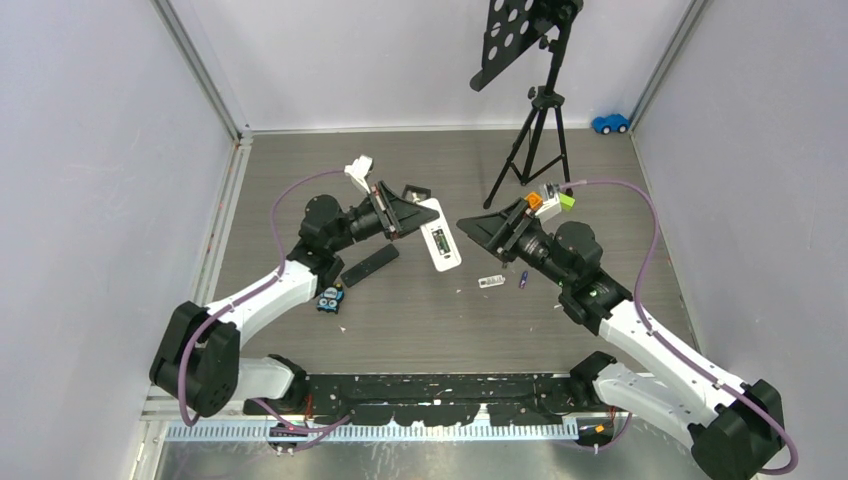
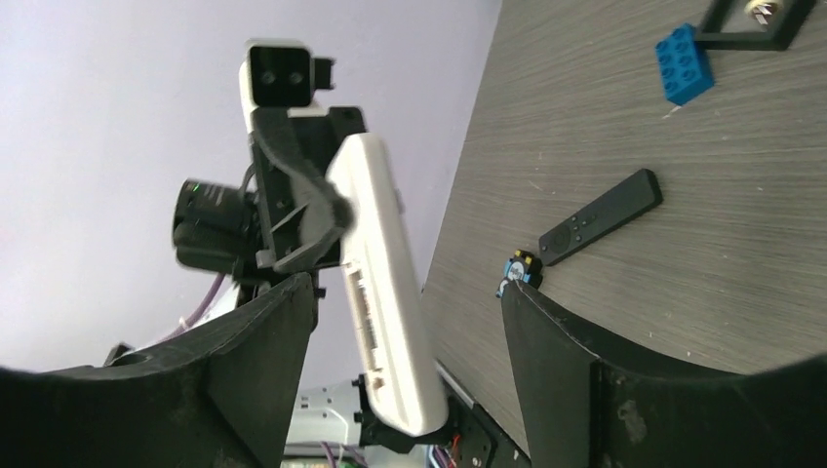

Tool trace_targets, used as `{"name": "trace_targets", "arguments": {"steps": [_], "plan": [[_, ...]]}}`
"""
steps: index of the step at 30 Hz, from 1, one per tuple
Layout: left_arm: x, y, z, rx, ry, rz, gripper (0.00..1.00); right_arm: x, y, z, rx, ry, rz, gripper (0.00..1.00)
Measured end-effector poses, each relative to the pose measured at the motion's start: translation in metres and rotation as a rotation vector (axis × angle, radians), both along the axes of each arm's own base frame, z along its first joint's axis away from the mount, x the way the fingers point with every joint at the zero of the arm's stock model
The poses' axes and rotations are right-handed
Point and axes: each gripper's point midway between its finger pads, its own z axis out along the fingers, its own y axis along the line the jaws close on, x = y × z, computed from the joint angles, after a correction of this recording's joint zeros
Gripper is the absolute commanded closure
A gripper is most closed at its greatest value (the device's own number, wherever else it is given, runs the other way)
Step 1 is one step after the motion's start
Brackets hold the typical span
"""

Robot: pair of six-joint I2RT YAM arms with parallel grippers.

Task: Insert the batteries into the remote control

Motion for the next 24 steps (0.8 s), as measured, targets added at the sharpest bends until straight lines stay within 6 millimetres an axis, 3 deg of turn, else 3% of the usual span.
{"name": "trace_targets", "arguments": {"steps": [7, 18, 21, 24], "plan": [[-0.012, 0.001, -0.013, 0.065, -0.048, -0.085, 1.00, -0.022, 0.014, 0.001, -0.069, -0.105, 0.177, 0.24], [-0.026, -0.001, -0.017, 0.089, -0.092, -0.169, 1.00, -0.035, 0.035, -0.037, -0.199, -0.121, 0.387, 0.39], [-0.028, -0.002, -0.021, 0.095, -0.088, -0.188, 1.00, -0.036, 0.039, -0.044, -0.212, -0.113, 0.415, 0.38], [-0.030, -0.002, -0.022, 0.097, -0.087, -0.201, 1.00, -0.036, 0.040, -0.044, -0.216, -0.116, 0.418, 0.30]]}}
